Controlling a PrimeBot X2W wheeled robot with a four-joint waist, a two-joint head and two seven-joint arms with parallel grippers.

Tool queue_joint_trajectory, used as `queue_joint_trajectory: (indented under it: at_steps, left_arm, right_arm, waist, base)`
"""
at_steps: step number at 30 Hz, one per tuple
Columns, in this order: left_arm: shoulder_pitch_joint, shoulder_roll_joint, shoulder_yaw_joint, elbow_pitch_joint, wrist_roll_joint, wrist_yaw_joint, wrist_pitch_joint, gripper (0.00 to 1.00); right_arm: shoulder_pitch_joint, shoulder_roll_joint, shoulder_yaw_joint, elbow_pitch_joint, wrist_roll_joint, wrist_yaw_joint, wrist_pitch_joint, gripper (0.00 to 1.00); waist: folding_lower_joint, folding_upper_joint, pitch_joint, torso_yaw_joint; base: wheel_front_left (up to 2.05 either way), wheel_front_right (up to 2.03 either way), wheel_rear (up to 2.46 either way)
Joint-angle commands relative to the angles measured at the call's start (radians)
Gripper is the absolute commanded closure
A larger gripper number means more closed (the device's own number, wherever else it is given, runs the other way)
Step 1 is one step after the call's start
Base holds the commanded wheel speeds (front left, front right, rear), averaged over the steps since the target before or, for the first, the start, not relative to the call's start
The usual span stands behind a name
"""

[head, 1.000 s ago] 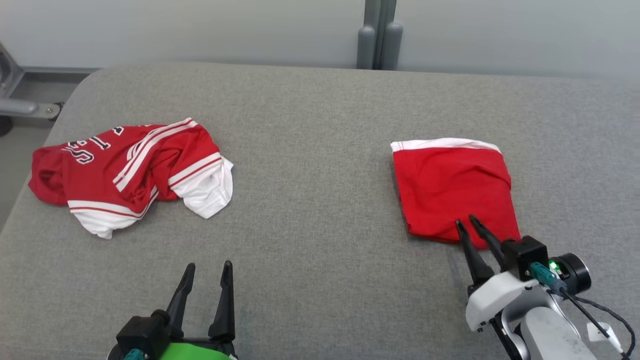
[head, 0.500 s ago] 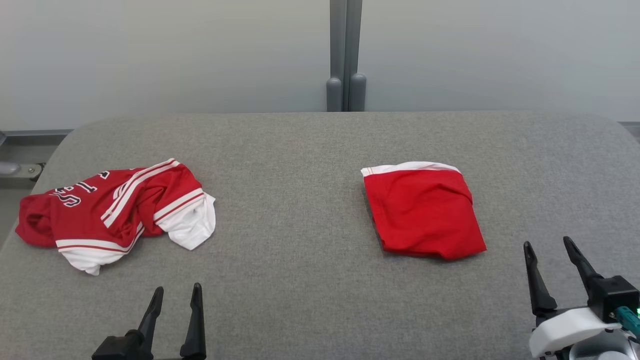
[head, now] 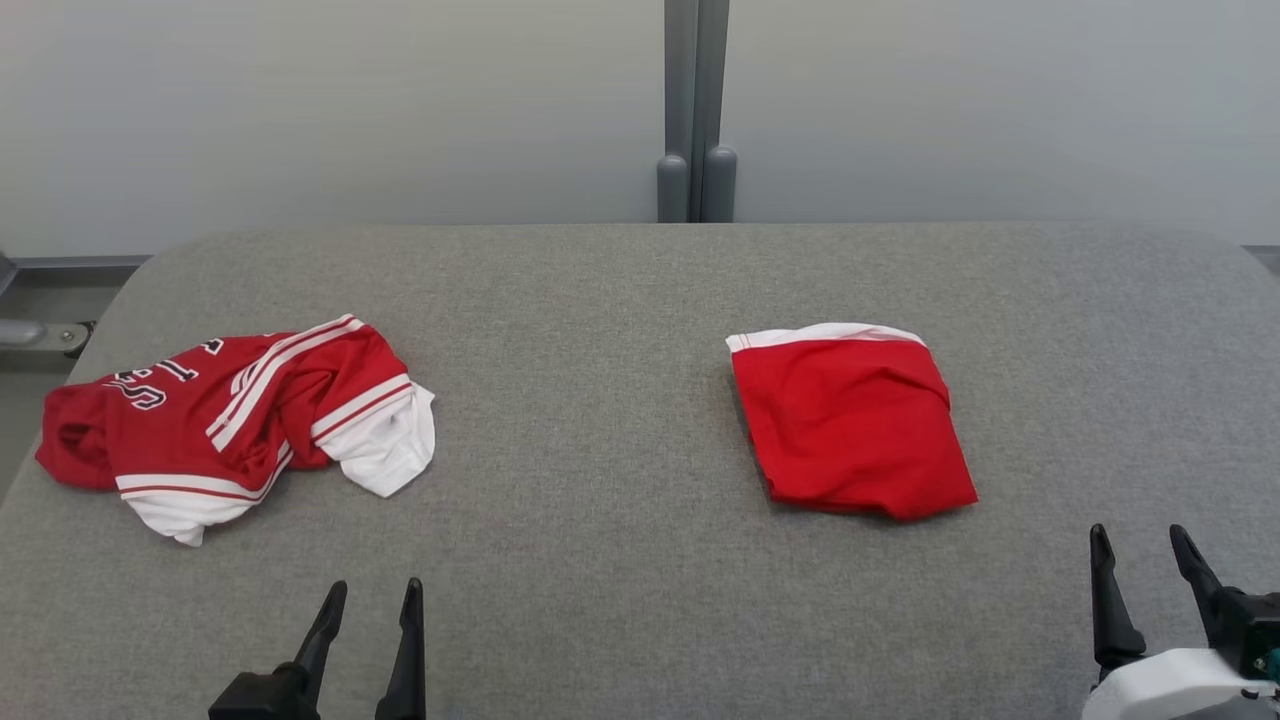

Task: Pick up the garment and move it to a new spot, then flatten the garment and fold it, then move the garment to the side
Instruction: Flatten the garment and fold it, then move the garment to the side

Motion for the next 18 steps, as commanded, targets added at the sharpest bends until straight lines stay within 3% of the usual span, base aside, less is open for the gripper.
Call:
queue_joint_trajectory:
  at_steps: [1,5,13,18]
  left_arm:
    - [-0.012,0.008,-0.005,-0.006,-0.008,-0.002,0.0,0.0]
    - [-0.024,0.007,-0.009,-0.024,-0.019,-0.002,0.0,0.0]
    - [-0.095,-0.005,-0.069,-0.049,-0.027,-0.003,0.0,0.0]
    - [-0.144,-0.01,-0.087,-0.041,-0.026,-0.003,0.0,0.0]
  right_arm:
    - [-0.027,0.007,-0.011,0.01,0.029,-0.001,-0.003,0.0]
    - [-0.126,-0.005,0.04,0.076,0.096,-0.001,0.038,0.0]
    - [-0.452,-0.088,0.125,0.2,0.273,-0.001,0.489,0.0]
    - [-0.567,-0.114,0.158,0.295,0.315,0.0,0.618,0.0]
  waist:
    - [0.0,-0.0001,0.006,0.003]
    - [0.0,-0.0001,0.034,0.008]
    - [0.0,-0.0001,0.179,0.056]
    - [0.0,-0.0001,0.237,0.102]
  base:
    - [0.0,0.0,0.0]
    - [0.0,0.0,0.0]
    - [0.0,0.0,0.0]
    - [0.0,0.0,0.0]
